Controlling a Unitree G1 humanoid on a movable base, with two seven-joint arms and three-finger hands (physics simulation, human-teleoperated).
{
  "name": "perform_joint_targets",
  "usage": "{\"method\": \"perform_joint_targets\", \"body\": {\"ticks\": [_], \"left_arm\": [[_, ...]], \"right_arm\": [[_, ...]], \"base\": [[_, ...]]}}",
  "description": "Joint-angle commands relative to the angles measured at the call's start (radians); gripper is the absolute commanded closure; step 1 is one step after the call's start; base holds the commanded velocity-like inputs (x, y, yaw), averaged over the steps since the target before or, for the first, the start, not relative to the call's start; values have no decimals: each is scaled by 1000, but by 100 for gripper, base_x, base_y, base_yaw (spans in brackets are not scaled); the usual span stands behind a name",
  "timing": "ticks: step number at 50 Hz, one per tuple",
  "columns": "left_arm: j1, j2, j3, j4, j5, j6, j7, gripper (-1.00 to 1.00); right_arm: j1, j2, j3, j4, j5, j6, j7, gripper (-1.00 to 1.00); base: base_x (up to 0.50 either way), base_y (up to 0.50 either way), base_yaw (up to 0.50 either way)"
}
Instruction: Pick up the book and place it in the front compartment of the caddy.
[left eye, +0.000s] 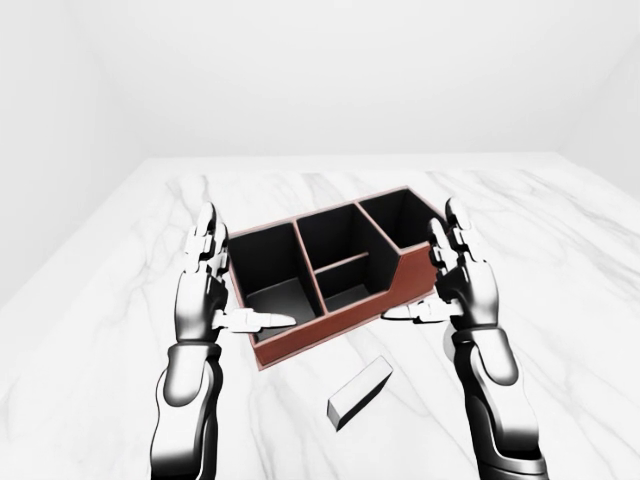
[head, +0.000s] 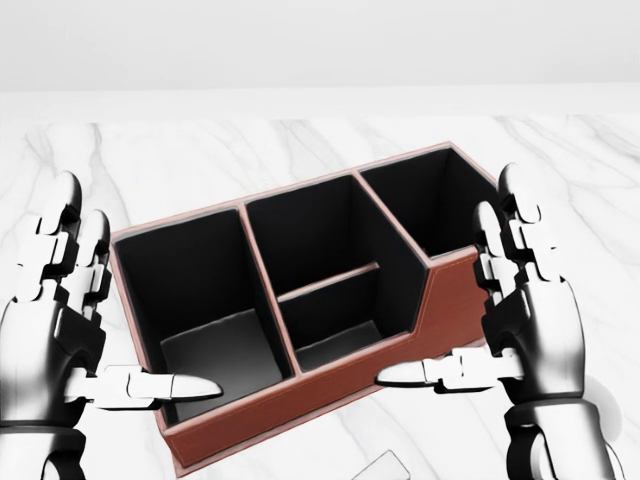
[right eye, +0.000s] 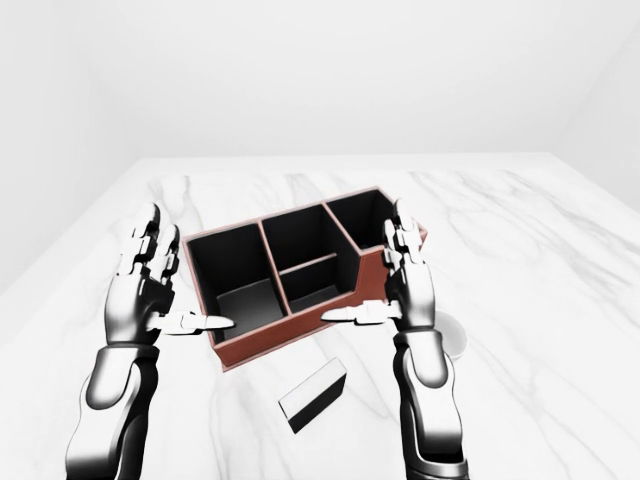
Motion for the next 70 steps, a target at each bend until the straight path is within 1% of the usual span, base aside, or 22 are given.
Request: {"method": "perform_joint_targets", "body": {"ticks": [1,19,35,48,58,70], "left_arm": [[3,1,3,-1,-2,0,-2,-100],[2,2,8,-16,-4,0,-3,-100],[1,2,9,-20,-5,0,-3,-100],[0,2,12,-23,-7,0,-2,-100],[-1,3,14,-11,-7,0,-2,-100],[-2,3,13,-1,-5,0,-2,-100]], "right_arm": [[12,2,10,1,-14,0,0,-100],[7,1,13,-21,-23,0,0,-100],[-30,-16,-1,-25,-63,0,18,-100],[-50,-37,-10,-21,-137,0,77,-100],[-57,-40,15,-32,-204,0,147,-100],[-4,-29,44,-88,-255,0,199,-100]], "base": [[0,0,0],[0,0,0],[0,0,0],[0,0,0],[0,0,0],[0,0,0]]}}
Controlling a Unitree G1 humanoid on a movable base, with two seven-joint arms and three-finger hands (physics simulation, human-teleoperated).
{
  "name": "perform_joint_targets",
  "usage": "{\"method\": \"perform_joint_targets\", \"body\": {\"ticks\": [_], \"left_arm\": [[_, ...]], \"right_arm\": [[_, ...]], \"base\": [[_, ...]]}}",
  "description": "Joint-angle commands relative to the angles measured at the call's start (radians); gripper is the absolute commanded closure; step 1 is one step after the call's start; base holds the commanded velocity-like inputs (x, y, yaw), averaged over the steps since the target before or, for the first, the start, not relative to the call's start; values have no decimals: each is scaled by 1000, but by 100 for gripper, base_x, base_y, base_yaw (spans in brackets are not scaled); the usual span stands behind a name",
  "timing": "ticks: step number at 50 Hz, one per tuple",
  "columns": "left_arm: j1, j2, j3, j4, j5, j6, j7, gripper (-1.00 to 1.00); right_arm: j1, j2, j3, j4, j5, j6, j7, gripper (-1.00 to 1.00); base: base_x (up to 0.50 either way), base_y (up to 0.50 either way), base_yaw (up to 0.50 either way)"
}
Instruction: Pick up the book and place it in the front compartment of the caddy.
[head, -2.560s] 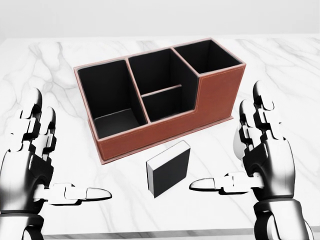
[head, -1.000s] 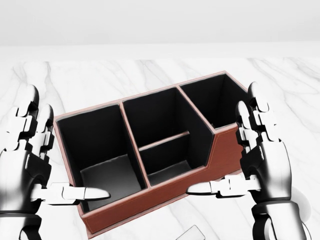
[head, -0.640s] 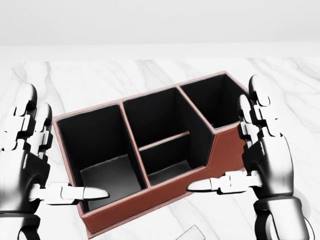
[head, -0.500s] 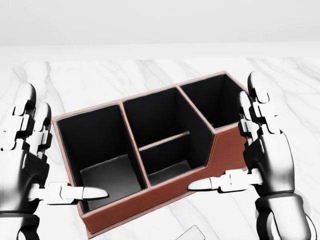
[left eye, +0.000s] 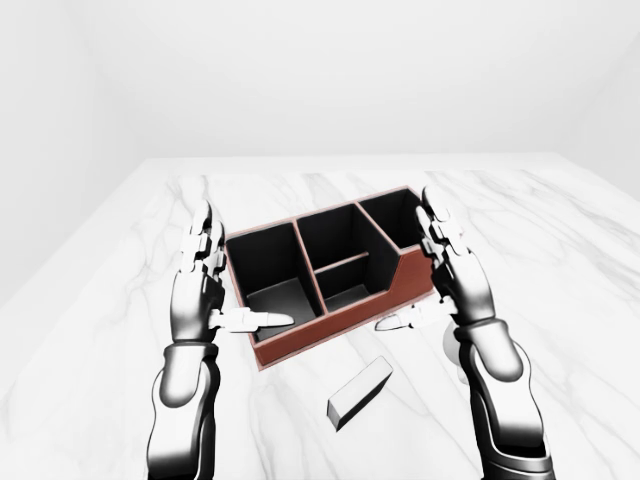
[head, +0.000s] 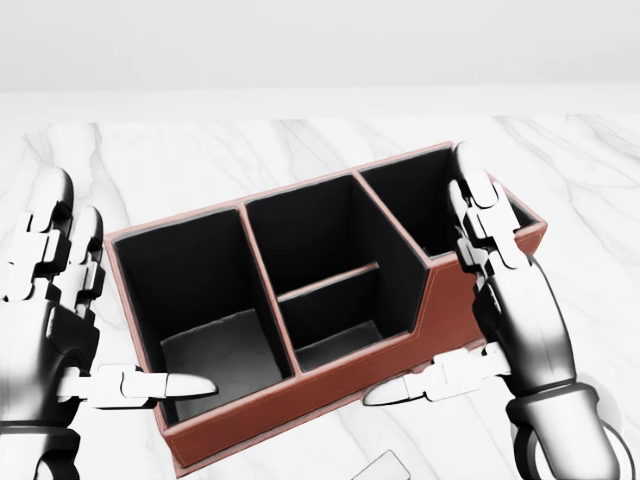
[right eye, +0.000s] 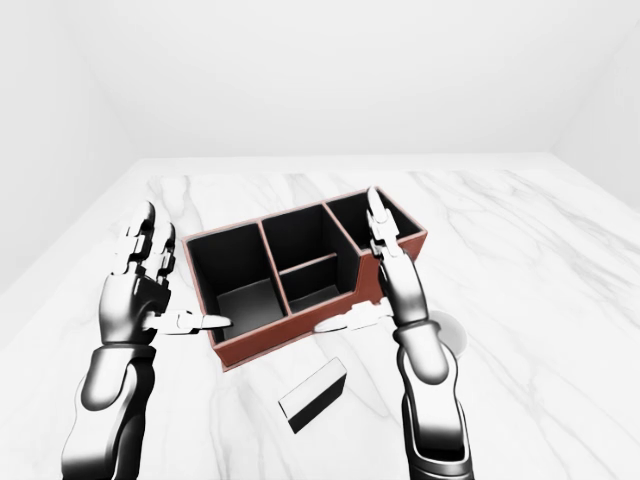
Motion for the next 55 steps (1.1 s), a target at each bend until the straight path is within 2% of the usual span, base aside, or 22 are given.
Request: {"method": "perform_joint_targets", "body": {"ticks": [1,21,55], "left_arm": [[-1,0,1,6,1,0,0,-100],[1,0,-2,16,3,0,-1,-100],[-1,0,-4,37,7,0,-1,-100]], "right_arm": [[35,6,24,-31,-54,0,52,-100],[103,4,12,-166,-109,0,143,-100],[247,16,50,-348,-168,0,245,-100]], "base": [[0,0,0],[0,0,0],[0,0,0]]}}
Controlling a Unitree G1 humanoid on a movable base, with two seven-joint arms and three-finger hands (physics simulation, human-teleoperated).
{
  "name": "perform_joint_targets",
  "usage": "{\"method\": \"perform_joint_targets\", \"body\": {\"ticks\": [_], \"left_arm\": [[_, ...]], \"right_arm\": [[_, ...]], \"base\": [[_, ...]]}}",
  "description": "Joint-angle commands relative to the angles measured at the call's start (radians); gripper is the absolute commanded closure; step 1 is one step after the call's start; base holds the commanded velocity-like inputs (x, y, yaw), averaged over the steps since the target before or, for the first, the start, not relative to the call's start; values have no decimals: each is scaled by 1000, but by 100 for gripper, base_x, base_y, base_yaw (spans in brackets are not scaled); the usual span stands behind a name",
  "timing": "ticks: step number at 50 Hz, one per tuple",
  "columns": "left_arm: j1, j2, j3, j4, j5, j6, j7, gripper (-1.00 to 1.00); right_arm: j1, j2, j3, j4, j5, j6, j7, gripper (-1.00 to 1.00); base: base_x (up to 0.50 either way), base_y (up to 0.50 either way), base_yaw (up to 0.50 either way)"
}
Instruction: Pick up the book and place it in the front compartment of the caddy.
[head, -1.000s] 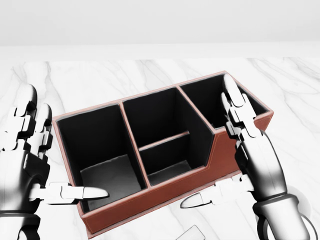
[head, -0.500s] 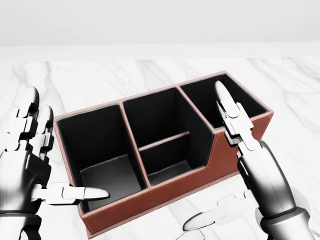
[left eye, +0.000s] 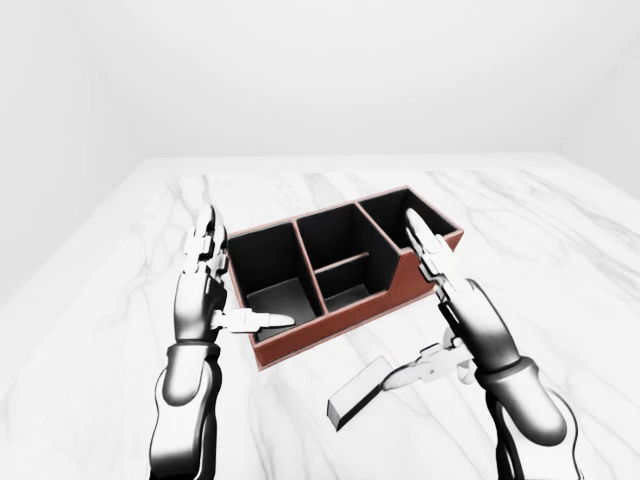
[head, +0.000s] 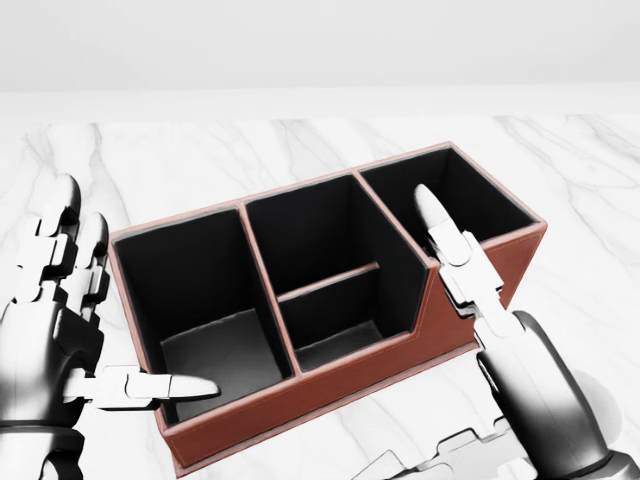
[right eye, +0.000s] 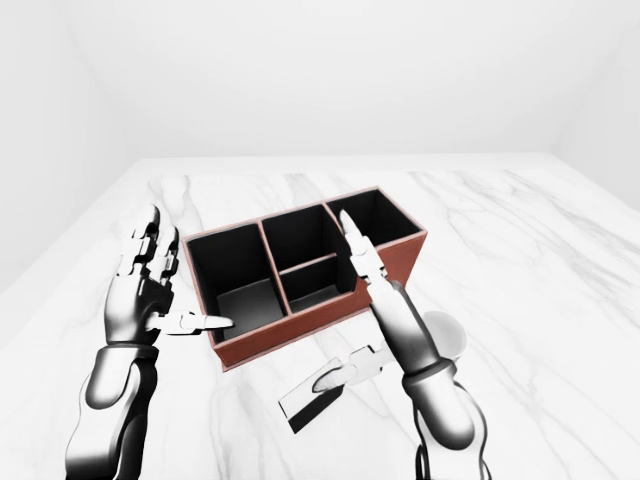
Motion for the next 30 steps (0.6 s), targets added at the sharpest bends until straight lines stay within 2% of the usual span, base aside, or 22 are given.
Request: {"method": "perform_joint_targets", "body": {"ticks": [1,30], "left_arm": [[-1,0,-1,15,2,0,0,-100],[1,0,-5,20,6,0,-1,-100]], "right_arm": [[40,3,12,-59,-17,0,32,-100],[103,-2,44,-114,-85,0,63,-100]], "base": [[0,0,0],[0,0,0]]}}
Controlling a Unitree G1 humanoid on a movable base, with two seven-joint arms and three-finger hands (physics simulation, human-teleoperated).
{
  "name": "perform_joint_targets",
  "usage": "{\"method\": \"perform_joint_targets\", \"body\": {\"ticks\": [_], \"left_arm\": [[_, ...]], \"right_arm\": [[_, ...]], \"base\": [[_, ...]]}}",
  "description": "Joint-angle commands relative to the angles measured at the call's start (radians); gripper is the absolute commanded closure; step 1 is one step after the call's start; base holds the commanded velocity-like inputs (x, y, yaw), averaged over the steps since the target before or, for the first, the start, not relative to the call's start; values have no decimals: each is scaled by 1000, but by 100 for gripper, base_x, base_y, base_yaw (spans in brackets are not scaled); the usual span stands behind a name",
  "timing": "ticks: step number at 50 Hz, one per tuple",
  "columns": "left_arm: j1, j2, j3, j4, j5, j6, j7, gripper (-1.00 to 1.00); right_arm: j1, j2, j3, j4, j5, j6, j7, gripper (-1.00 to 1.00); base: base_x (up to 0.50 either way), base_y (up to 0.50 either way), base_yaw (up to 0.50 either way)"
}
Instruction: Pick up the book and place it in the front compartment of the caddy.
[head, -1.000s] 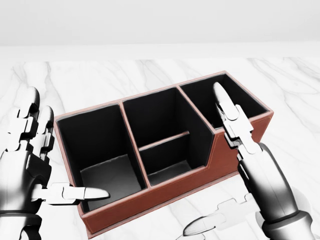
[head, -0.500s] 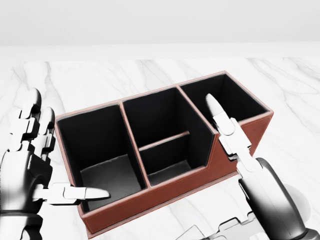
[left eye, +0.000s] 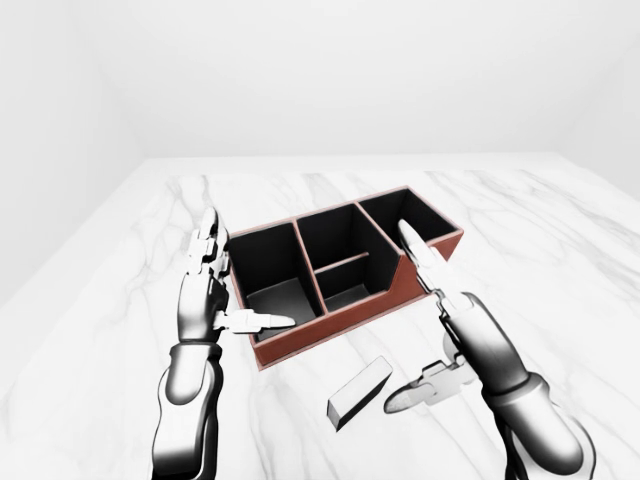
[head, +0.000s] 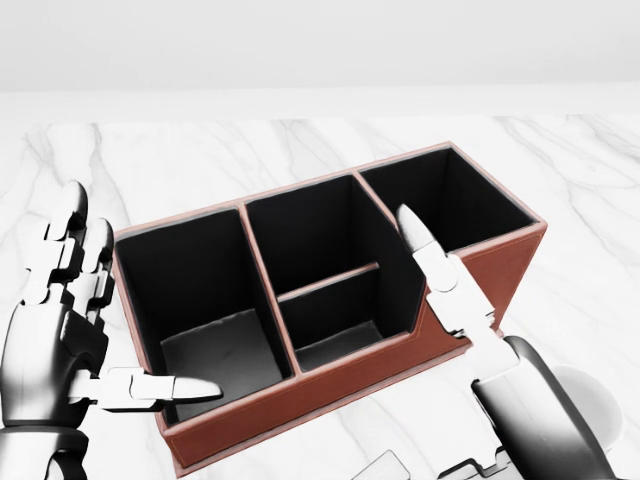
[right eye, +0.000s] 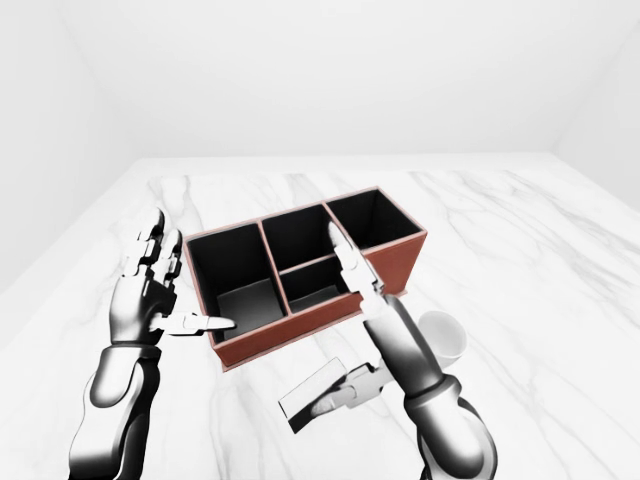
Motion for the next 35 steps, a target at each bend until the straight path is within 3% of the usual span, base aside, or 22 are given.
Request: {"method": "perform_joint_targets", "body": {"ticks": [1,27,35], "left_arm": [[1,0,-1,-6,1,0,0,-100],[0,0,0,1,0,0,-1,-100],[2,-1,-2,0,1,0,0,-100]], "right_arm": [[27,-2,13,-14,-36,0,8,-100],[84,-4,36,-35,-112,0,17,-100],[96,-4,42,-9,-151,-65,-10,-100]], "base": [[0,0,0],[0,0,0],[0,0,0]]}}
